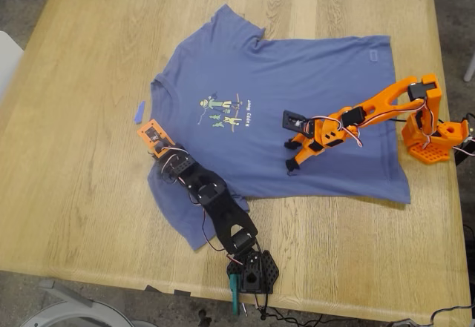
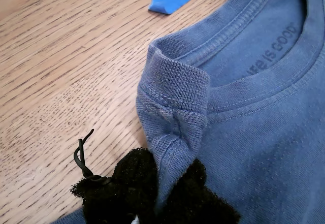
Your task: Fold a T-shirt
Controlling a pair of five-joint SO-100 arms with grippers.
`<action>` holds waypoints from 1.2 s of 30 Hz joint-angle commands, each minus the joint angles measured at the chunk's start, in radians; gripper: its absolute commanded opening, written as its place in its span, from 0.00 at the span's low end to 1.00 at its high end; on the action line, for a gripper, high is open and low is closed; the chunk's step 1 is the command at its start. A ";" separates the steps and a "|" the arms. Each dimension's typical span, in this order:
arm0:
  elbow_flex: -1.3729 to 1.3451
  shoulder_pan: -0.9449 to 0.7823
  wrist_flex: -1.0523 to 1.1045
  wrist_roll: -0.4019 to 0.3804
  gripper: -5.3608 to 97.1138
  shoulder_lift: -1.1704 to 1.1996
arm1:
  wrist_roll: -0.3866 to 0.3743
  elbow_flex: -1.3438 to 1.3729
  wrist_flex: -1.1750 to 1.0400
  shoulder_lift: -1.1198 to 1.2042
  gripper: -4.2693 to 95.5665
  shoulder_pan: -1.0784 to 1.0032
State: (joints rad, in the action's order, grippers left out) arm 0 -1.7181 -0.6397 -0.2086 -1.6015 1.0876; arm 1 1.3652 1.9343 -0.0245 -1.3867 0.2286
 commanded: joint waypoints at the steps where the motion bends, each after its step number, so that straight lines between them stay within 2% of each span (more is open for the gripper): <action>1: -0.052 0.043 0.000 -0.009 0.05 0.026 | 0.014 -0.052 0.008 -0.003 0.40 -0.017; 9: -0.069 0.055 -0.005 -0.008 0.05 0.051 | -0.011 -0.041 0.029 0.031 0.40 -0.006; 20: -0.083 0.106 -0.060 -0.009 0.05 0.138 | -0.103 -0.100 0.026 0.135 0.40 0.078; 36: -0.176 0.143 -0.098 -0.011 0.05 0.291 | -0.140 -0.098 -0.057 0.153 0.36 0.186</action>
State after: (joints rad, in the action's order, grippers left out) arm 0 -1.8807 -0.5308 -0.2807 -1.6030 1.2962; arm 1 1.2379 1.8561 -0.0706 -1.2395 0.3574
